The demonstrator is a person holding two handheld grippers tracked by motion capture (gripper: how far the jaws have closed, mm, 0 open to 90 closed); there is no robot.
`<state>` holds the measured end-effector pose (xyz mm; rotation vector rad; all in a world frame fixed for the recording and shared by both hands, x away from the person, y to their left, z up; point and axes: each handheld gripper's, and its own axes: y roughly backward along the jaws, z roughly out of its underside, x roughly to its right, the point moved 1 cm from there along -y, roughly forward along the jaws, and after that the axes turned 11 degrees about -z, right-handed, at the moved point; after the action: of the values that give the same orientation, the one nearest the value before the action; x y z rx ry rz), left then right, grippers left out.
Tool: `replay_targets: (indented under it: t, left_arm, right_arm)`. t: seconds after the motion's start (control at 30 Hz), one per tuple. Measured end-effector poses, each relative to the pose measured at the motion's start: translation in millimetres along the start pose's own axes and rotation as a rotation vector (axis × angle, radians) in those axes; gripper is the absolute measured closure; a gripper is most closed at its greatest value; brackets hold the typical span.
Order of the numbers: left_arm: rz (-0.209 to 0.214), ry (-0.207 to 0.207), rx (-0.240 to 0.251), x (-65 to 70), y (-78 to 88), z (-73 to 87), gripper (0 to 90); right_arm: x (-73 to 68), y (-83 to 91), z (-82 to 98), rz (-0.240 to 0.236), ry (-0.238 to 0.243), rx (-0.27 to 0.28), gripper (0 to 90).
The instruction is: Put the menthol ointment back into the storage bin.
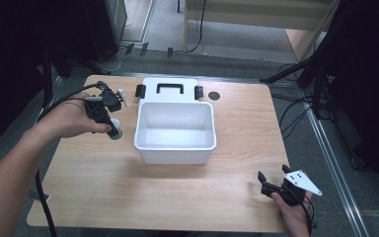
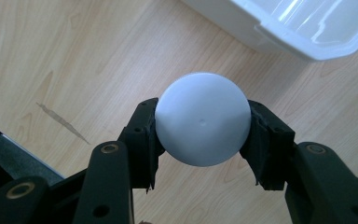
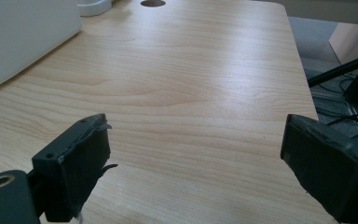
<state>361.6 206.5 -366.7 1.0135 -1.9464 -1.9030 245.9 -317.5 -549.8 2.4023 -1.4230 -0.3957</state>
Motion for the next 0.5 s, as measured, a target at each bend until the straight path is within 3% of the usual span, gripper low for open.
replay_targets:
  t: [0.5]
  left_arm:
    - [-0.021,-0.039,0.021,0.7,27.5,-21.3,51.1]
  right_arm:
    - [0.1,0.1,0.1,-0.003,0.001,0.001,8.3]
